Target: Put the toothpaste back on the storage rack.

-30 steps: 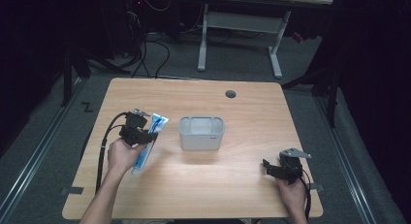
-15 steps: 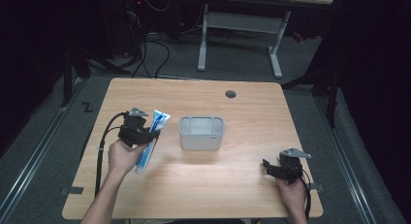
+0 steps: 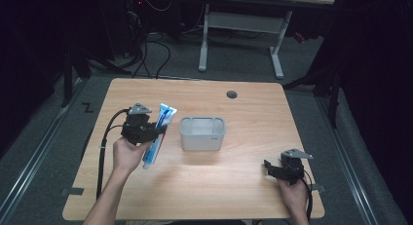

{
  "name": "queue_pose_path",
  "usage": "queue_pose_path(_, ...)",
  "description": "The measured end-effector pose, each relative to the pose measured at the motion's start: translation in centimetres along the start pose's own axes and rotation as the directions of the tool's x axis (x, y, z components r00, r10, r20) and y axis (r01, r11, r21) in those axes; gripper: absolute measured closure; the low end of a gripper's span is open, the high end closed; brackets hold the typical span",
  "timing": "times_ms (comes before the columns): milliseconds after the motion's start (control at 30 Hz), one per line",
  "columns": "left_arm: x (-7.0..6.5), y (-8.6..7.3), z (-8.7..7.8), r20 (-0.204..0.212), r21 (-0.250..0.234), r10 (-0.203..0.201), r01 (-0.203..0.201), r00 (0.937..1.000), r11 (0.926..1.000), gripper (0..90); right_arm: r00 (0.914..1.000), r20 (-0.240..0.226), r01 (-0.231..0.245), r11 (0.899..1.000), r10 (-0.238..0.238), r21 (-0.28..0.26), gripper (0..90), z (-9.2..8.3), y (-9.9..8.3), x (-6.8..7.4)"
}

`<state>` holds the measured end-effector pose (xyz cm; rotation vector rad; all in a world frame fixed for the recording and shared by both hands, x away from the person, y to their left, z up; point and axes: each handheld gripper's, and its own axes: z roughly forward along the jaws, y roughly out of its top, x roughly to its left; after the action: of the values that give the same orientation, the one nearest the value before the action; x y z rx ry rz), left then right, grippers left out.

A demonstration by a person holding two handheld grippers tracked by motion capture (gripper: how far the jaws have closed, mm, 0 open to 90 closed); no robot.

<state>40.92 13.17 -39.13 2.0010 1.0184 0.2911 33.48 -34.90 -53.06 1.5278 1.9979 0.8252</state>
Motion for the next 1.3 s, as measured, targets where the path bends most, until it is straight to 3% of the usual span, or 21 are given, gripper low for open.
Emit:
queue_pose_path(600,-1.9,3.3,0.6,0.068,-0.091,0.035,-0.029,0.997,0.9955,73.6,1.0,0.0,0.0,1.0,0.0,0.0,23.9,0.0,0.0,0.0)
queue_pose_path(900,-3.0,5.4,1.1,0.091,-0.174,0.052,-0.036,0.9945,0.9841,73.6,1.0,0.0,-0.001,1.0,0.001,0.0,23.9,0.0,0.0,0.0)
queue_pose_path(1300,-3.8,7.5,3.0,0.097,-0.209,0.069,-0.047,0.9929,0.9768,73.9,1.0,0.001,-0.002,1.0,0.002,0.0,23.9,0.0,0.0,0.0)
